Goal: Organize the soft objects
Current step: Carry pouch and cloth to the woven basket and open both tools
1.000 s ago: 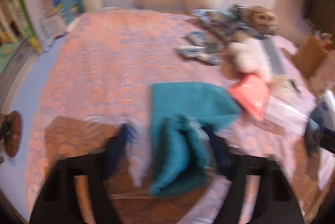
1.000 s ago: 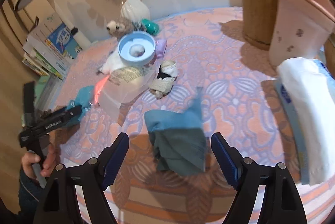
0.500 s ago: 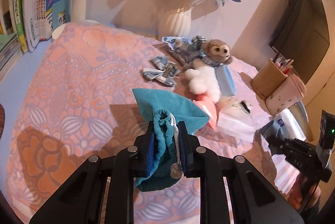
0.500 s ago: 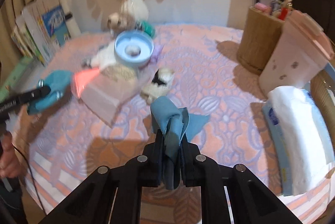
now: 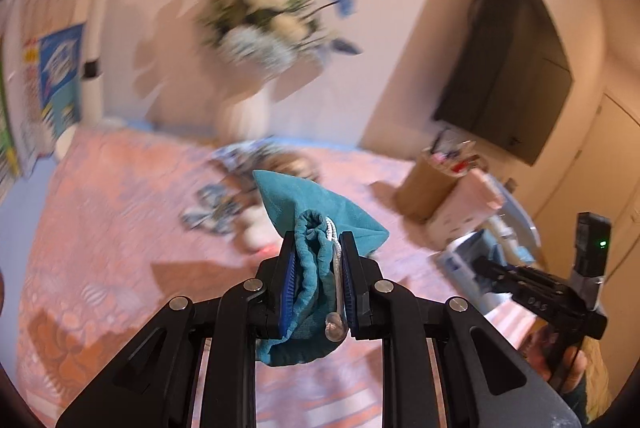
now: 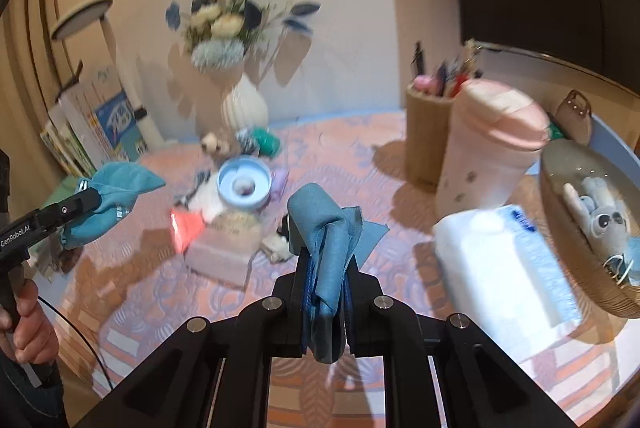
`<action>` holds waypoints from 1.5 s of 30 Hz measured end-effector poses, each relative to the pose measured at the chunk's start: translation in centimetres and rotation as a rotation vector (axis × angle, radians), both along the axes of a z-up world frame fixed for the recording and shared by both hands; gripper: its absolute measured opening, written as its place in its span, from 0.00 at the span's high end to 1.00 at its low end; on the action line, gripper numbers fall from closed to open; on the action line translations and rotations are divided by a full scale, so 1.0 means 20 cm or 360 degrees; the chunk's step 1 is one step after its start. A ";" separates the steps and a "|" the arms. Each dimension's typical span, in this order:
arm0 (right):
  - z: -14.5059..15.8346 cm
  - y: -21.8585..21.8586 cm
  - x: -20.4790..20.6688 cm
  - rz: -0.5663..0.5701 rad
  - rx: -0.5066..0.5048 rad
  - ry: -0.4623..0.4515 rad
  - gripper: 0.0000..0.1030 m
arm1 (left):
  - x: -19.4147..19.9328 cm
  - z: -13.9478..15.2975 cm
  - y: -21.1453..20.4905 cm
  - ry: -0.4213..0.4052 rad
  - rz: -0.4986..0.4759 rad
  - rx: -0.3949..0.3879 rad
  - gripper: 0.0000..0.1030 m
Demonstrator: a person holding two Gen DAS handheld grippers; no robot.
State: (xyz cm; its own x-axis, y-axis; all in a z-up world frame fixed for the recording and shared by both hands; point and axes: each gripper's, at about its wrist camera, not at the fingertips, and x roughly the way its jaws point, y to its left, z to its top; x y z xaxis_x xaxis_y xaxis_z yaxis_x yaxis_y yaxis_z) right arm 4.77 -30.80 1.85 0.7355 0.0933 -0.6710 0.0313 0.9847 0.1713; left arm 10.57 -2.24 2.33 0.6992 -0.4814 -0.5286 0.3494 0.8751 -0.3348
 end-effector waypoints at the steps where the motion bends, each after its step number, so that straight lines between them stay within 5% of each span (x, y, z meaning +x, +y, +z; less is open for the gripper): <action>1: 0.02 -0.03 -0.01 -0.0018 0.0007 -0.0012 0.88 | 0.00 0.03 -0.04 -0.0017 -0.0036 -0.0008 0.83; 9: 0.12 -0.42 -0.17 -0.0278 0.0071 -0.0076 0.88 | 0.05 0.19 -0.55 -0.0109 -0.0372 0.0015 0.83; 20: 0.14 -0.95 -0.33 -0.0633 0.0164 -0.0073 0.88 | 0.08 0.19 -1.32 -0.0100 -0.0864 0.0077 0.83; 27: 0.14 -1.22 -0.27 -0.0841 0.0195 -0.0059 0.88 | 0.19 0.19 -1.68 -0.0094 -0.0979 0.0091 0.83; 35: -0.03 -1.49 -0.17 -0.1005 0.0499 0.0099 0.81 | 0.24 0.07 -2.03 -0.0077 -0.1055 0.0232 0.82; 40: -0.07 -1.54 -0.24 -0.1054 0.0605 0.0111 0.46 | 0.24 -0.01 -2.09 0.0024 -0.1121 0.0281 0.32; 42: -0.04 -1.54 -0.28 -0.1066 0.0611 0.0067 0.42 | 0.21 0.01 -2.07 0.0010 -0.1137 0.0249 0.23; 45: 0.01 -1.53 -0.35 -0.1076 0.0623 0.0018 0.42 | 0.18 0.04 -2.03 -0.0027 -0.1146 0.0248 0.22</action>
State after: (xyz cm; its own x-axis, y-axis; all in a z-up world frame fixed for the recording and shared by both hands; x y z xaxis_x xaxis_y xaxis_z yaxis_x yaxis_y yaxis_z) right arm -2.17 -61.44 2.08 0.7102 -0.1411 -0.6897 0.6070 0.6191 0.4983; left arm 14.11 -42.91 3.11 0.2468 -0.7446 -0.6202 0.8596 0.4637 -0.2147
